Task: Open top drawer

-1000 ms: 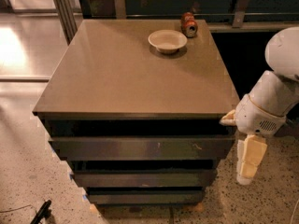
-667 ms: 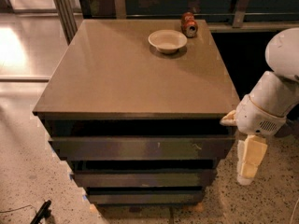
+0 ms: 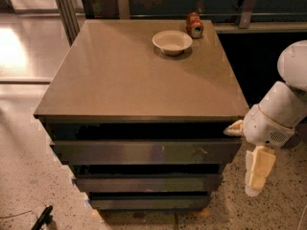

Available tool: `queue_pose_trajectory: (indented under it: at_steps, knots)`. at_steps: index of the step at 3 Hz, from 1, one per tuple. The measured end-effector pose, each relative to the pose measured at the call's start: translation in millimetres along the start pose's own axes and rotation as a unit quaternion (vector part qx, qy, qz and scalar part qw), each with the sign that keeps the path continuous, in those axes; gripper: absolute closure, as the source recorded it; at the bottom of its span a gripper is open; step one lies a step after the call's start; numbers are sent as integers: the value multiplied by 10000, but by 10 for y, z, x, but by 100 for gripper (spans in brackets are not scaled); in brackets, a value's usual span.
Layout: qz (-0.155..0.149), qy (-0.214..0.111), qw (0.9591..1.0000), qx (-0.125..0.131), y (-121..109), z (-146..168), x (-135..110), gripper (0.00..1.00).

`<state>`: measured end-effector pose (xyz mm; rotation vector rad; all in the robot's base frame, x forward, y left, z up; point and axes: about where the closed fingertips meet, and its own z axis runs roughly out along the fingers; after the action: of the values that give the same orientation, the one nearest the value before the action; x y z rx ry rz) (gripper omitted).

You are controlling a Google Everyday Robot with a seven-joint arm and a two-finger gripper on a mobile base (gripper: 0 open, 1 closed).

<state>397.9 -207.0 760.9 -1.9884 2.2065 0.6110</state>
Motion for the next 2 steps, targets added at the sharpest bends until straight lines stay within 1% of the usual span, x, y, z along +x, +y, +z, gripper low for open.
queue_pose_trajectory:
  at_steps: [1, 2]
  knots:
    - [-103, -15, 9995, -312, 51, 254, 56, 0]
    - [-103, -15, 9995, -312, 50, 254, 55, 0]
